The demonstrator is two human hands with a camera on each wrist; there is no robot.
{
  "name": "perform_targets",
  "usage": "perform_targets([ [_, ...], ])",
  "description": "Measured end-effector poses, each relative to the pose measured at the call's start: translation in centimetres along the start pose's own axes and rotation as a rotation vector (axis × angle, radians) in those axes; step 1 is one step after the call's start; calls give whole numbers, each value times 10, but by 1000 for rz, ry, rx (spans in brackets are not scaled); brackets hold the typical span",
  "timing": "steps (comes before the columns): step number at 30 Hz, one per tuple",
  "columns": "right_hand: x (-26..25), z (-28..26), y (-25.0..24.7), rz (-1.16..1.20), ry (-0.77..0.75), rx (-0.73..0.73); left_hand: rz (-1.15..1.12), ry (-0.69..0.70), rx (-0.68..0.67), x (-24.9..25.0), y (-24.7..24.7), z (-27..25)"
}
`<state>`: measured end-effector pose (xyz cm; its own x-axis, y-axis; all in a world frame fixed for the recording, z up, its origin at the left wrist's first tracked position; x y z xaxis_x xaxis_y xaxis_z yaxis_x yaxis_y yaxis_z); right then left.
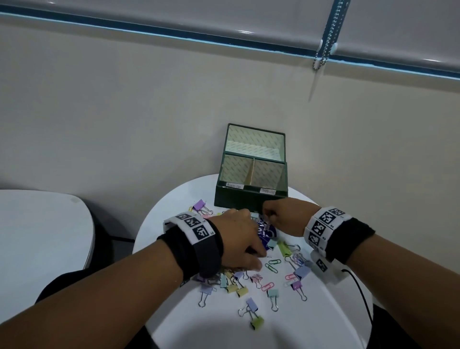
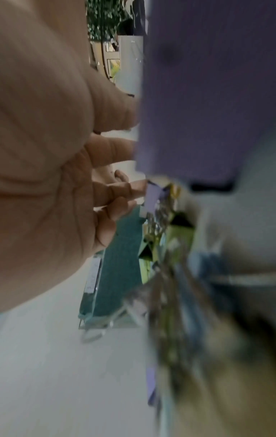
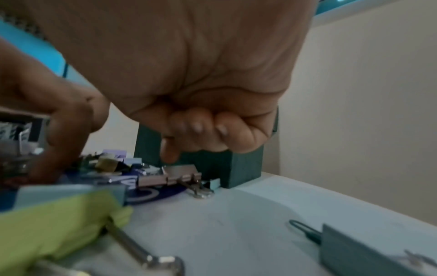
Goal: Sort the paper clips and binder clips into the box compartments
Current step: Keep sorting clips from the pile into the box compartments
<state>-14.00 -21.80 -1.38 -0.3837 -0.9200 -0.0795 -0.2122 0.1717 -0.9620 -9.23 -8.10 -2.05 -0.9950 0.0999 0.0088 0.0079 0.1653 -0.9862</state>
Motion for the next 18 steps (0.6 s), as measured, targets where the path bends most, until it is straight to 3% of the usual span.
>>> perform_targets([
  [5, 2, -1, 4, -106, 65, -10, -97, 58, -6, 6, -3, 2],
  [13, 3, -8, -6, -103, 39, 90, -245, -33, 1, 4, -4, -1],
  [18, -3, -2, -9, -88, 27, 122, -301, -87, 132, -1, -10, -4],
])
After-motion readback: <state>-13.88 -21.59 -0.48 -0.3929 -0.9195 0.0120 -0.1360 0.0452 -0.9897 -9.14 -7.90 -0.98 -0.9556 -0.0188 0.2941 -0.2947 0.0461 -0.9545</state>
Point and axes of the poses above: each hand's wrist, its own z-axis towards the middle knuckle, its own y-axis out of the palm, x = y × z, the point moved 5 cm from there along z, towards the middle knuckle, and after that the axes turned 1 degree about -x, right-handed, at the moved point
